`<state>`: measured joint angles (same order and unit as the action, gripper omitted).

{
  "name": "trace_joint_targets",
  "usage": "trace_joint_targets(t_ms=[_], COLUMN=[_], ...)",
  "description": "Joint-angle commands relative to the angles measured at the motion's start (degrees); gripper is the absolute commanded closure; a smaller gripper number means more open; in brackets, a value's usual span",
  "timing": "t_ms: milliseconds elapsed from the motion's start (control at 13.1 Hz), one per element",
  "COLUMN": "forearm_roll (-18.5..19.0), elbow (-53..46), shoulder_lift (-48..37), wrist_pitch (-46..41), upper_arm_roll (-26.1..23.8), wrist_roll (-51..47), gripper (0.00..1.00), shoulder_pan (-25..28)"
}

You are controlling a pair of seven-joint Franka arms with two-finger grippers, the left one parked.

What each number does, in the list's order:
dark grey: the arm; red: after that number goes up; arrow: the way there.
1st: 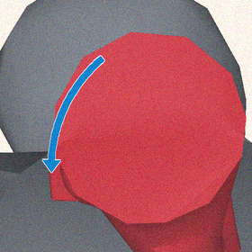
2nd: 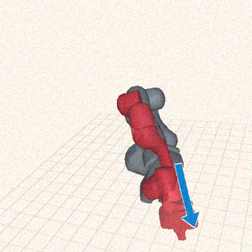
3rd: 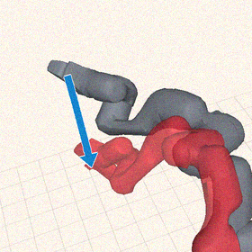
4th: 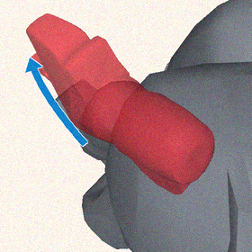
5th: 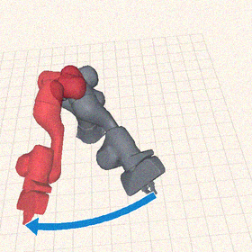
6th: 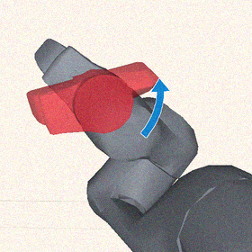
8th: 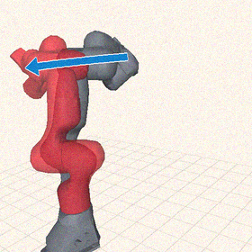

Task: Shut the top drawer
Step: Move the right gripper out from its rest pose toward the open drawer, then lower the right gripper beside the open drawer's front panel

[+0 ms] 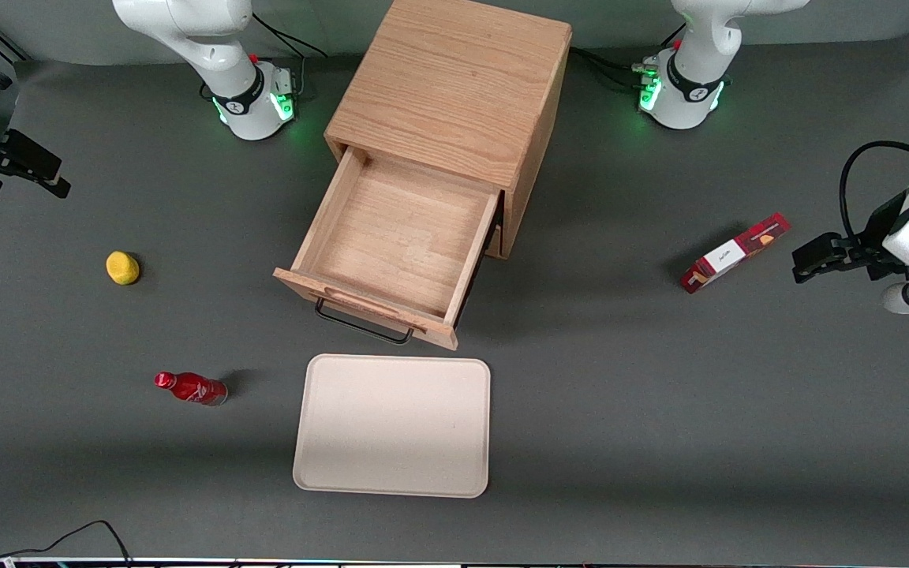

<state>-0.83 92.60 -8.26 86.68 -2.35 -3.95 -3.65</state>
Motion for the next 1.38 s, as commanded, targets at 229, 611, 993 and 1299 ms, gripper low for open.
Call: trace_joint_targets(t_ms=[229,611,993,1299], forearm_roll=[-5.92,-4.9,-6.72,-10.52], elbow=[-6.97,-29.12,-30.54,-33.54], shoulder_lift=[5.25,20.64,27.12,33.13], wrist_pitch=[-2.56,-6.96,2.34,1.65], upper_arm_roll=[-0.89,-11.17,-17.86,-18.65], wrist_roll=[1.67,1.23,3.5,24.91], gripper=[0.0,0.0,0.0,0.0], shoulder_pan=[0.4,1.27,1.72,1.63])
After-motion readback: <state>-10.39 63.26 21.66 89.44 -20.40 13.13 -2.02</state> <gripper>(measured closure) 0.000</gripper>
